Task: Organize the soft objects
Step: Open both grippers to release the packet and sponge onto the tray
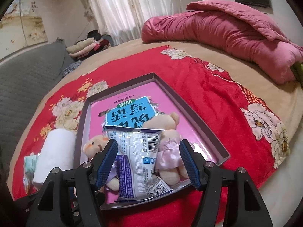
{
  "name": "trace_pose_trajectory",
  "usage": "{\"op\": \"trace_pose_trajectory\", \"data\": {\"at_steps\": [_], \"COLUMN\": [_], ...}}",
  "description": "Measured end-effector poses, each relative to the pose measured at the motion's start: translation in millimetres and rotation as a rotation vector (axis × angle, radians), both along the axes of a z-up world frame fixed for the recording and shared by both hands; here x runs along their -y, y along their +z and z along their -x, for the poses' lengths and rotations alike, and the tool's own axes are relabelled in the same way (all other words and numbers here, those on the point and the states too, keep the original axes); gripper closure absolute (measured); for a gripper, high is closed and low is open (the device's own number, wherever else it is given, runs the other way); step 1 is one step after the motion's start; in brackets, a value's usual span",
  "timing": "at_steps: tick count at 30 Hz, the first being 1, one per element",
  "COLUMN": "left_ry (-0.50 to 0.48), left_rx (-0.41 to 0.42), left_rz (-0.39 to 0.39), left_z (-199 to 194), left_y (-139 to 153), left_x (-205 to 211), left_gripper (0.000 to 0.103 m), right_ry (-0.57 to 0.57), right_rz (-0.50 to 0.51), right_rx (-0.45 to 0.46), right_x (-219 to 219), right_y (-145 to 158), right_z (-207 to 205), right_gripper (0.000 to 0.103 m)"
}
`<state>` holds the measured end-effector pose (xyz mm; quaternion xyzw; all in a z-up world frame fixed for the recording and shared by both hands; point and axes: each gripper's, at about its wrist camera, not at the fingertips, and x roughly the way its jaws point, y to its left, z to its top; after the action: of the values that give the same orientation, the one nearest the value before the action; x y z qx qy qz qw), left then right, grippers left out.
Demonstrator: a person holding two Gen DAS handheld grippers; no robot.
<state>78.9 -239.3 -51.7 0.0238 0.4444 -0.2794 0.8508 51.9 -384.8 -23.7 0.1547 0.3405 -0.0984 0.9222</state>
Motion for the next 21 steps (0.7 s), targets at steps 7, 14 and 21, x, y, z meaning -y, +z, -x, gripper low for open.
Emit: {"op": "trace_pose_trajectory", "data": {"at_steps": [7, 14, 21], "left_ry": [-0.006, -0.020, -0.016], "left_rx": [-0.013, -0.012, -0.001], "left_rz": [0.023, 0.024, 0.025], "left_z": [0.3, 3.4, 5.4], "left_y": [0.2, 1.8, 5.8], "left_x": [-0.8, 1.0, 0.1], "left_gripper": [0.059, 0.052, 0.050], "right_ry": [-0.011, -0.012, -0.026], "right_rz": [-0.013, -0.014, -0.020], "right_rx": [-0.004, -0.003, -0.003], "right_x": [3.9, 4.1, 7.8], "right_y": [-2.0, -2.0, -3.4], "right_z": [0.6, 0.6, 2.4], "right_gripper": [0.034, 0.034, 0.034]}}
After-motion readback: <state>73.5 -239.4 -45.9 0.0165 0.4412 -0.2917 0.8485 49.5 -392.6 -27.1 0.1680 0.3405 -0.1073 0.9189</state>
